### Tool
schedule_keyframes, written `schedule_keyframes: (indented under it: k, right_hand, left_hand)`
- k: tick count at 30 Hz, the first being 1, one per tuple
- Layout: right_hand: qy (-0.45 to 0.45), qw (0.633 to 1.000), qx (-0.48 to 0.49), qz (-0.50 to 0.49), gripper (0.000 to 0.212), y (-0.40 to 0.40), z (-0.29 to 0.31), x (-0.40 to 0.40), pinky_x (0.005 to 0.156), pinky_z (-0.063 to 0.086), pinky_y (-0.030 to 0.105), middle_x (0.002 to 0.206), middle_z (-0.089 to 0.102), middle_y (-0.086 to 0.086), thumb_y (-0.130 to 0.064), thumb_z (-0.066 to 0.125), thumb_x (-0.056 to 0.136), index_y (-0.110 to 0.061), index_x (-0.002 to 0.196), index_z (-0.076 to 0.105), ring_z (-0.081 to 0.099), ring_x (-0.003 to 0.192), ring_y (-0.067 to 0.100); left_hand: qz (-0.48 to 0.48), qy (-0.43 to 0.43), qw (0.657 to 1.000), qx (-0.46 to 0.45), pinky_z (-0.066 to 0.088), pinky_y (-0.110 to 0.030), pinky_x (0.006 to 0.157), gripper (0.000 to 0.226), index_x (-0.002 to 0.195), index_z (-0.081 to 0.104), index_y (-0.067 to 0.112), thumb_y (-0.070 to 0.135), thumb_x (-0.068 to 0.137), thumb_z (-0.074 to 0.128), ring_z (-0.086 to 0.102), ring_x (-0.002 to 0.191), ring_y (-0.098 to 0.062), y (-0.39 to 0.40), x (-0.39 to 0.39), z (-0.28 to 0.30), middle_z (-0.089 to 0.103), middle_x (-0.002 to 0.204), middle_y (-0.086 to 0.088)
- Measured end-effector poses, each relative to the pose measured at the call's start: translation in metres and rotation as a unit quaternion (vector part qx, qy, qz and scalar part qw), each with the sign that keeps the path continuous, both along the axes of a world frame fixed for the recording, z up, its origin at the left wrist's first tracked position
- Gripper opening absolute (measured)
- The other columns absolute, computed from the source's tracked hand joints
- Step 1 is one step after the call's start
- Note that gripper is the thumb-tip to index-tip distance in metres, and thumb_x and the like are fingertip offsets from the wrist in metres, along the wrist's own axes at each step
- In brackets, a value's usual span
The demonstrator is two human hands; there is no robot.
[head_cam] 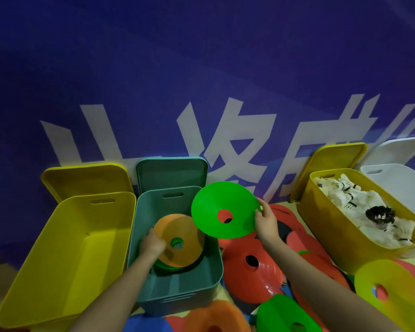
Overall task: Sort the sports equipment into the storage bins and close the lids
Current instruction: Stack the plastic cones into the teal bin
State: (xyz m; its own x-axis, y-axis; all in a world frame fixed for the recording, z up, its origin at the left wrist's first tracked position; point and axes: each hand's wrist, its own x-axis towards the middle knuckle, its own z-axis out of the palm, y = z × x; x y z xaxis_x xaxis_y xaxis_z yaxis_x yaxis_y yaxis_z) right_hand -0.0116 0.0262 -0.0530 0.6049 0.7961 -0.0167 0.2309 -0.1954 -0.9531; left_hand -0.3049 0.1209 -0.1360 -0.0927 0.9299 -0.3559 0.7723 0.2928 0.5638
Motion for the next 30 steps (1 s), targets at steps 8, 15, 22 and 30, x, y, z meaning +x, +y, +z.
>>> schedule_keyframes:
  k: [8,15,22,30]
  right_hand:
    - [-0.053,0.994,-0.021,0.095,0.05,0.017,0.015,-0.036,0.06,0.051,0.022,0.112,0.056,0.003,0.001,0.038,0.092,-0.015,0.139,0.04,0.058,0.078,0.01]
    - [-0.178,0.957,-0.034,0.229,0.058,0.036,0.019,-0.097,0.067,0.048,0.039,0.103,0.067,0.014,-0.003,0.041,0.093,-0.018,0.147,0.026,0.064,0.085,0.033]
    - [-0.189,0.943,-0.133,0.24,0.064,0.051,-0.026,-0.148,0.085,0.044,0.04,0.119,0.062,0.022,-0.004,0.047,0.089,-0.009,0.147,0.024,0.058,0.108,0.039]
    - [-0.025,0.973,-0.2,0.116,0.057,0.05,-0.069,-0.162,0.089,0.043,0.035,0.126,0.059,0.019,-0.006,0.061,0.086,-0.004,0.139,0.04,0.057,0.113,0.035]
  left_hand:
    - [-0.03,-0.073,0.97,0.229,0.035,-0.034,0.1,0.04,0.13,0.053,0.01,0.003,0.092,0.049,0.047,0.12,-0.032,-0.01,-0.02,0.07,0.049,0.129,-0.019]
    - [-0.053,0.014,0.984,0.168,0.03,-0.042,0.108,0.051,0.149,0.025,0.013,0.021,0.101,0.038,0.035,0.132,-0.035,-0.02,-0.054,0.049,0.032,0.149,-0.016]
    - [0.02,-0.088,0.976,0.2,0.037,-0.035,0.104,0.048,0.147,0.032,0.019,0.012,0.1,0.039,0.042,0.132,-0.027,-0.029,-0.053,0.033,0.039,0.149,-0.007]
    - [0.038,-0.104,0.968,0.225,0.039,-0.029,0.099,0.047,0.144,0.039,0.018,0.007,0.099,0.04,0.048,0.127,-0.026,-0.029,-0.054,0.031,0.046,0.144,-0.006]
